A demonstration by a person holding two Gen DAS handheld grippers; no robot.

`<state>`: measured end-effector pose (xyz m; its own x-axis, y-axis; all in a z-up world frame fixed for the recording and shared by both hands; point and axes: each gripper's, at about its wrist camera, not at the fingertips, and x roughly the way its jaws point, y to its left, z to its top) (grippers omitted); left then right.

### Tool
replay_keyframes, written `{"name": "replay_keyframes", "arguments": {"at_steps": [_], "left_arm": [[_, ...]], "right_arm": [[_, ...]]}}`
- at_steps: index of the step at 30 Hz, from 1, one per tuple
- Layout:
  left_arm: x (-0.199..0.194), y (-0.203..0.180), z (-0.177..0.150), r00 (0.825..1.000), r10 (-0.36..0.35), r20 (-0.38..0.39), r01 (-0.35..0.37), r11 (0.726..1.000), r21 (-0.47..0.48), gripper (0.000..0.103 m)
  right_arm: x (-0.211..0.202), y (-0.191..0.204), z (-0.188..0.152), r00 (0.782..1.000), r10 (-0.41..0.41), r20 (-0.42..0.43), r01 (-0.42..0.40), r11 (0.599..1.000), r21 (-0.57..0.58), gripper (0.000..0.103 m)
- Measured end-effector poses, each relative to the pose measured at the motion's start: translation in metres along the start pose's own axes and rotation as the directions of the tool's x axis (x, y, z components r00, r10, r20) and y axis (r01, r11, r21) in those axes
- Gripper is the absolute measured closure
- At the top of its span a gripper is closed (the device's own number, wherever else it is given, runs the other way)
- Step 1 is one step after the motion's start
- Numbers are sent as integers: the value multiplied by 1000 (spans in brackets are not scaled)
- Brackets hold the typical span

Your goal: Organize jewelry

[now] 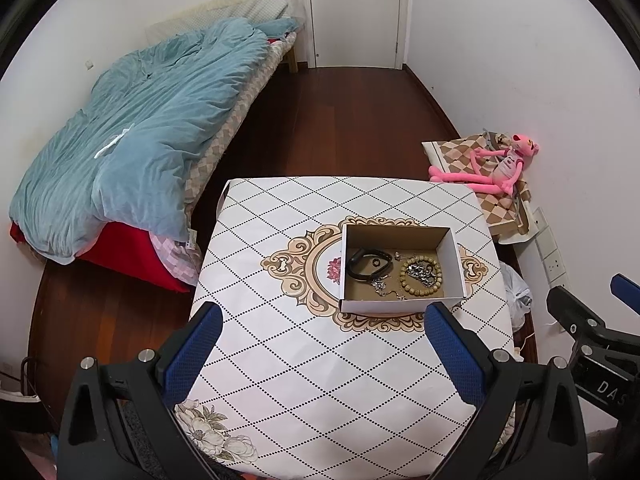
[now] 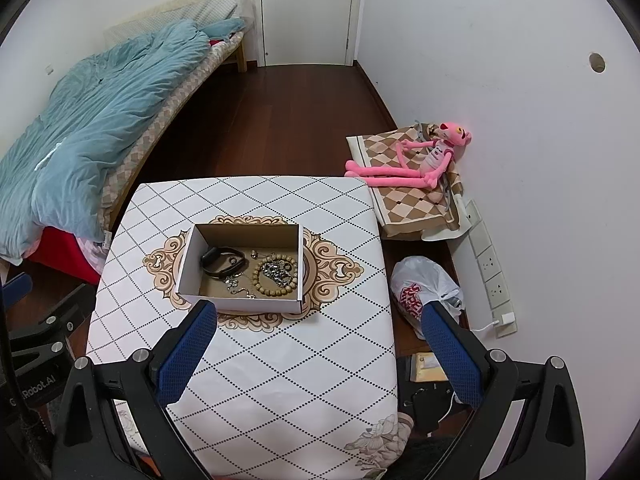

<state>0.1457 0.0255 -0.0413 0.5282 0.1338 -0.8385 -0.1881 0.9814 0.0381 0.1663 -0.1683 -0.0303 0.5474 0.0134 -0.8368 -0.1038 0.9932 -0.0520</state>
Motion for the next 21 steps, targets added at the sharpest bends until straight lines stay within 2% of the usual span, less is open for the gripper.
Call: {"name": "replay_keyframes", "arguments": {"at_steps": [21], "left_arm": [[-1,-3,2,1000,0,0,0,1000,-4,0]], "right_arm": [[-1,3,1,1000,-3,3,3,1000,-10,0]]}}
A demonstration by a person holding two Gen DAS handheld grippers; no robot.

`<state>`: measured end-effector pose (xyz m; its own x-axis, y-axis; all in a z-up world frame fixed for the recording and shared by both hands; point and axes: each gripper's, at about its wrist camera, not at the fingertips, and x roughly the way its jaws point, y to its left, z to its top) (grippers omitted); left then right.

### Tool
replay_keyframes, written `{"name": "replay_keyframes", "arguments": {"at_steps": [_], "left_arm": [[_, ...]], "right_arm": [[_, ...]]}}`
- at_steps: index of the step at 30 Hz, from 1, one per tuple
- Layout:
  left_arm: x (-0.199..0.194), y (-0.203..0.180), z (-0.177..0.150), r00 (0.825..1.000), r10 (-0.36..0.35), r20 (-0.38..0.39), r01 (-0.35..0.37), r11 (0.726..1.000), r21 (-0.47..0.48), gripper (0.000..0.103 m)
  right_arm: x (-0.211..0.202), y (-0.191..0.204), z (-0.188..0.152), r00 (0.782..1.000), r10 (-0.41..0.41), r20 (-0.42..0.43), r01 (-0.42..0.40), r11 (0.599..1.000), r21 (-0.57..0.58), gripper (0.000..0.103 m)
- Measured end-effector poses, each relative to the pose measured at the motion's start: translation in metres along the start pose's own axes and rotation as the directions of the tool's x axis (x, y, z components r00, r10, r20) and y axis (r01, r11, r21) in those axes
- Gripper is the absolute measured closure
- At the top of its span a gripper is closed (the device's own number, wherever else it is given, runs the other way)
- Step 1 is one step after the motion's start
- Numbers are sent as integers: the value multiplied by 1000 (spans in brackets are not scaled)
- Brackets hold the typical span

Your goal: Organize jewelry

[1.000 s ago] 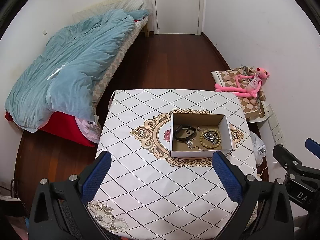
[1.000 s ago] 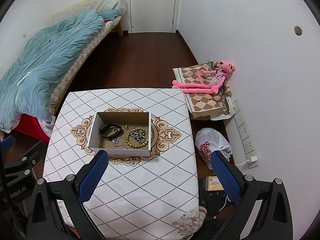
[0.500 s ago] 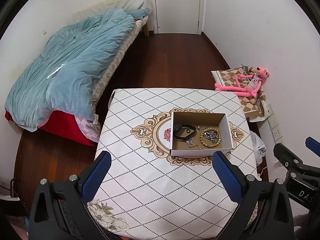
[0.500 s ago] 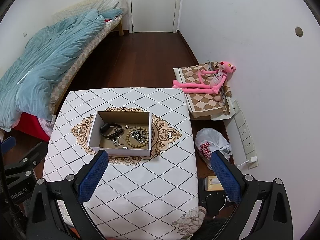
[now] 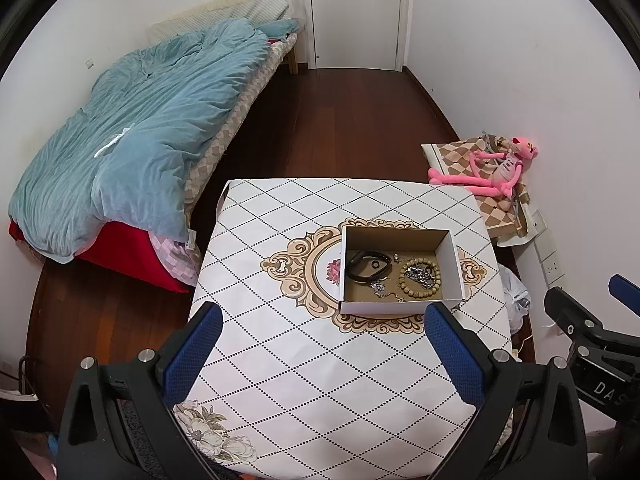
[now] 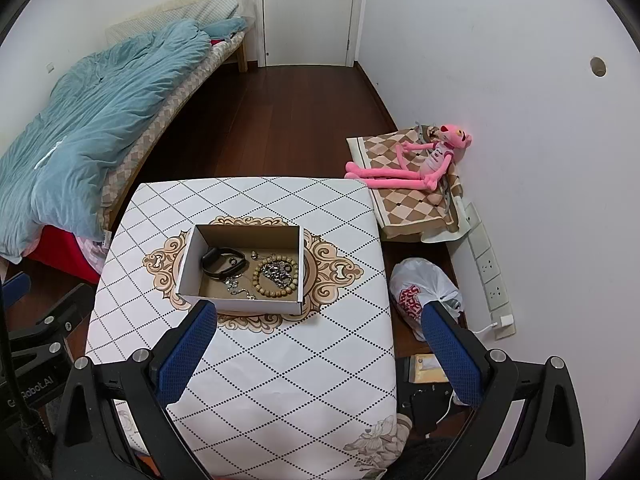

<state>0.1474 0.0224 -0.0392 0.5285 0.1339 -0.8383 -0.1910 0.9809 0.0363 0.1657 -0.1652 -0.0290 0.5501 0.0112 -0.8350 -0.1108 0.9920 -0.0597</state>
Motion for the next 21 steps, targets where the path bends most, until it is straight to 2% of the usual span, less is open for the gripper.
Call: {"name": "replay_keyframes", "arguments": {"at_steps": [21], "left_arm": [[-1,0,1,1000,-10,8,10,1000,-8,0]], "right_arm": [[0,4,1,1000,-7,0,7,1000,-5,0]]}}
